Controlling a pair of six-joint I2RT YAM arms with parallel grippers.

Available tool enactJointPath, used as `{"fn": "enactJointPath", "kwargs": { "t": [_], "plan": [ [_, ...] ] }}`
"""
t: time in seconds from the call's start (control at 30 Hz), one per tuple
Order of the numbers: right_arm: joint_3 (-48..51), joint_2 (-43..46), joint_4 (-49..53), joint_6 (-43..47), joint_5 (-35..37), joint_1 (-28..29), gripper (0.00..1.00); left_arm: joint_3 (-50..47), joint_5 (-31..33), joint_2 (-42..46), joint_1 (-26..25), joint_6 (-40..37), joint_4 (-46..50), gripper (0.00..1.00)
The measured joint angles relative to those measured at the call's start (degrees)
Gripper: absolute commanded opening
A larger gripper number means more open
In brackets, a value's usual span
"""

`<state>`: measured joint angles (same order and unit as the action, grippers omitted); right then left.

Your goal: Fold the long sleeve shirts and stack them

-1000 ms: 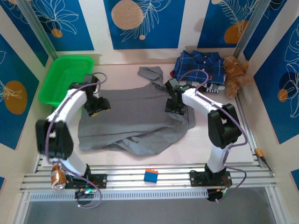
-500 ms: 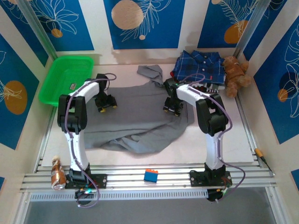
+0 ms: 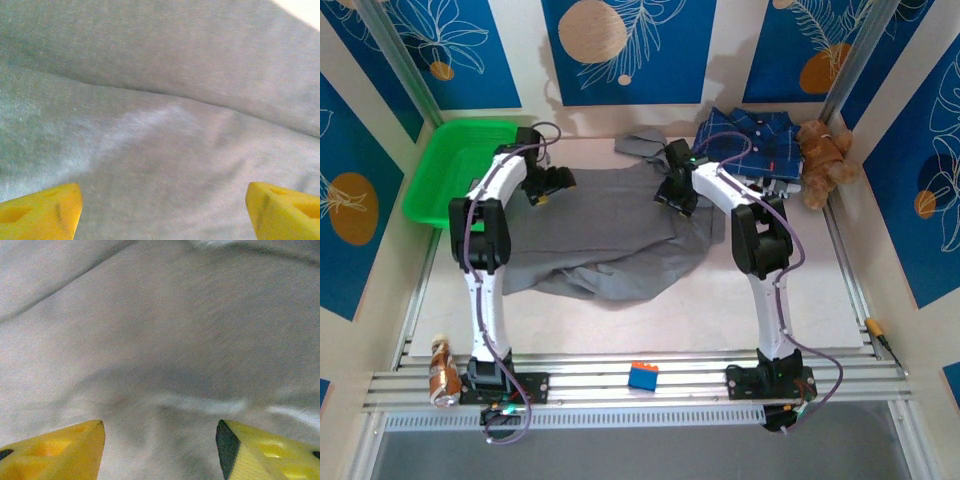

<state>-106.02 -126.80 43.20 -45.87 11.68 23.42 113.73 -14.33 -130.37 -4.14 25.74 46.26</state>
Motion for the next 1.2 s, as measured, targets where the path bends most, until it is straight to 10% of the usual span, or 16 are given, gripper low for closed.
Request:
{"fn": "enactJointPath", "kwargs": {
  "t": [0.37,0.97,1.2],
  "plan": [
    [18.97,31.17,-0.52,20.26,-3.74,26.82,0.68,-17.46,-4.0,37.42,2.01,-2.01,5.75,0.99],
    [12.92,7.19,1.05,31.85,6.56,38.75,0.62,-53.66,-6.29,50.69,19.34,-2.29,7.06,1.0],
    [11.08,2.19,1.66,30.53,16.39,38.38,0.19,-55.56,-6.49,50.05,19.37,-2.19,2.47,1.0]
  ]
}}
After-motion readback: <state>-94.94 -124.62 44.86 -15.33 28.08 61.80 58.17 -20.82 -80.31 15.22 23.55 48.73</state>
